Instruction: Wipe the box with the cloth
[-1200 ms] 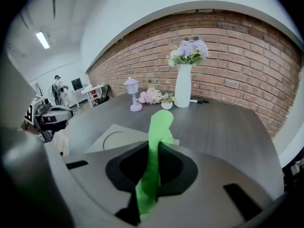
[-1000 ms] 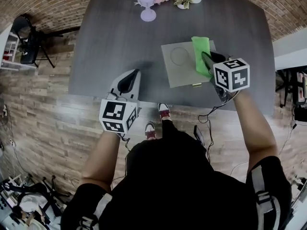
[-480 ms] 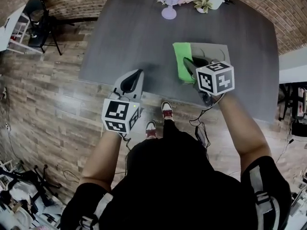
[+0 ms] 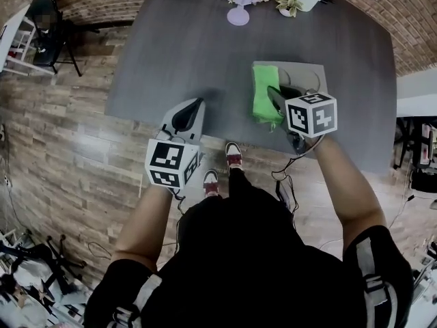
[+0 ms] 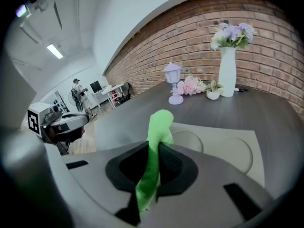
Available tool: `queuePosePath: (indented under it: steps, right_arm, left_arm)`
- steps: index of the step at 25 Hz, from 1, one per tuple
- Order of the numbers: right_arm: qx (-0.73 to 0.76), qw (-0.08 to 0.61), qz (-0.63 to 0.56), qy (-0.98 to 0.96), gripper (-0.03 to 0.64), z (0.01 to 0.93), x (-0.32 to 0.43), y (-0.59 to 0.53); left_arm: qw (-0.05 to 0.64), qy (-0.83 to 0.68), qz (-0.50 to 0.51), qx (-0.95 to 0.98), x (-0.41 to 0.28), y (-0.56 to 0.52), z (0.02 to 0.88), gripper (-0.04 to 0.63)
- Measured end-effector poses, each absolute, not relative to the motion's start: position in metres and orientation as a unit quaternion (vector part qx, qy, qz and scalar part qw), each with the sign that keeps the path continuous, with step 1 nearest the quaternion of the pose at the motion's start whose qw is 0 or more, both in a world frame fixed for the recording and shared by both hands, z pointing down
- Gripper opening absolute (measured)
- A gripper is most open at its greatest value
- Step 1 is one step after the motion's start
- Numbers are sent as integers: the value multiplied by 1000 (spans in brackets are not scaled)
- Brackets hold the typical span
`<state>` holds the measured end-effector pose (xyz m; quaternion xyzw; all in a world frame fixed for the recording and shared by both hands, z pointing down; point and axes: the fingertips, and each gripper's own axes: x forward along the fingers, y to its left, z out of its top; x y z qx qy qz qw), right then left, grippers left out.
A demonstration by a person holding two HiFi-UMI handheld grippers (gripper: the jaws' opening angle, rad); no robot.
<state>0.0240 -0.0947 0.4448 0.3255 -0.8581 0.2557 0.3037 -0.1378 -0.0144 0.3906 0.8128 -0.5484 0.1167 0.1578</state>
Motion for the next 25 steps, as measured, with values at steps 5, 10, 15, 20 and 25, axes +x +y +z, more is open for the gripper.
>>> queuePosePath:
  steps: [5, 10, 15, 20, 25]
  right_arm:
    - [353, 308, 273, -840, 37, 462, 69, -109]
    - [383, 305, 277, -827, 37, 466, 118, -131]
    - [415, 308, 280, -809, 37, 469, 180, -151]
    - [439, 299, 289, -797, 37, 472, 235, -164]
    - [462, 306, 294, -779, 37, 480, 274, -171]
  left_arm:
    - [168, -522, 124, 827, -107, -41, 407, 9]
    - [170, -497, 128, 841, -72, -72, 415, 9]
    - [163, -485, 135, 849, -44, -106, 424, 9]
    - [159, -479, 140, 852, -25, -136, 428, 9]
    - [163, -472, 145, 854, -8, -147, 432, 9]
